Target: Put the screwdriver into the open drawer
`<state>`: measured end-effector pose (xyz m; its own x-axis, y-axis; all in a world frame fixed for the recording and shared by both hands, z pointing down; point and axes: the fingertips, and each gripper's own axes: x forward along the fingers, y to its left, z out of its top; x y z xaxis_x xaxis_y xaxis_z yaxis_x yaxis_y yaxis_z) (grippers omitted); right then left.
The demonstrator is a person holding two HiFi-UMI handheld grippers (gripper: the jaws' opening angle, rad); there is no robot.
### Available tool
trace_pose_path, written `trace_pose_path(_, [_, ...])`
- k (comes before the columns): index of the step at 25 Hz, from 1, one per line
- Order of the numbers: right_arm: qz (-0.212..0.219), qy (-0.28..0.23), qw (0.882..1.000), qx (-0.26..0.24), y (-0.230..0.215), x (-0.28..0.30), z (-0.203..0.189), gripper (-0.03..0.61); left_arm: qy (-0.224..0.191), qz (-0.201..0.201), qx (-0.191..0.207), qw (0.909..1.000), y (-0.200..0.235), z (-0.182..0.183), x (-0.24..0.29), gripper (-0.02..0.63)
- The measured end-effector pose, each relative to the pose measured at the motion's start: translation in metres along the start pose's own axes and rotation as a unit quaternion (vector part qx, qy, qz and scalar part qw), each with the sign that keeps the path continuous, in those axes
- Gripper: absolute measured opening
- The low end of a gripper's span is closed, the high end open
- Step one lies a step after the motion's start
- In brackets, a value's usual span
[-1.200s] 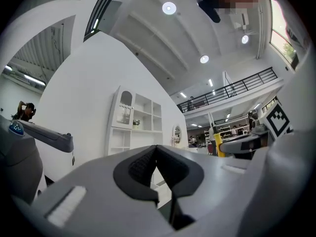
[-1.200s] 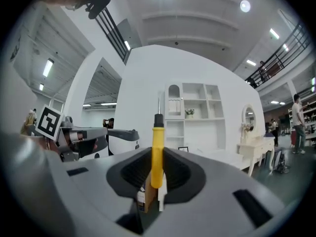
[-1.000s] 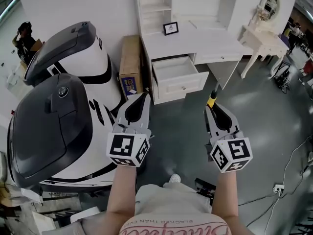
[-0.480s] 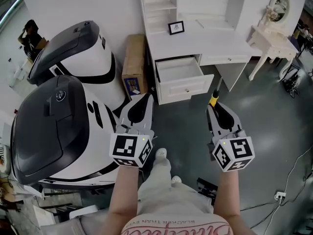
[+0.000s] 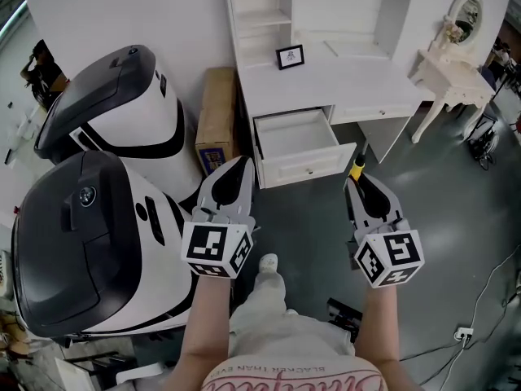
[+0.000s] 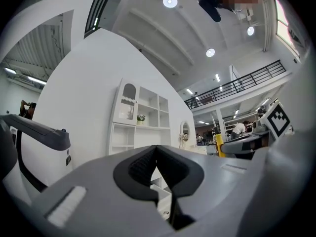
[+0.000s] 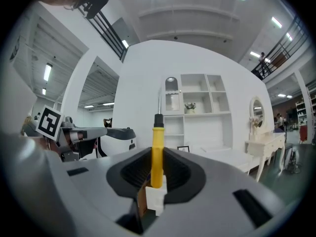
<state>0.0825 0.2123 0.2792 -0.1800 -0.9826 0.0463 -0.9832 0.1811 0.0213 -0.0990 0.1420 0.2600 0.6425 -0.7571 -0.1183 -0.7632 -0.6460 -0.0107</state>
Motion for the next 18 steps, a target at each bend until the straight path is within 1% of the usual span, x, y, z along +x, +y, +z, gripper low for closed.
trace_pose_path(2, [0.0, 0.003, 1.0, 0.0, -0.007, 0.02, 0.0, 0.075, 0.001, 0.0, 0.0, 1.0, 0.011, -0.004, 0.018, 0.009])
trace_pose_path(6, [0.001, 0.009, 1.0, -0.001, -0.018, 0.065, -0.003, 0.075, 0.004, -0.001, 0.014, 0.9999, 0.035, -0.012, 0.057, 0.009])
trace_pose_path(18, [-0.02, 0.022, 1.0, 0.003, -0.05, 0.19, -0.001, 0.075, 0.005, -0.012, -0.007, 0.9999, 0.12, -0.031, 0.162, 0.009])
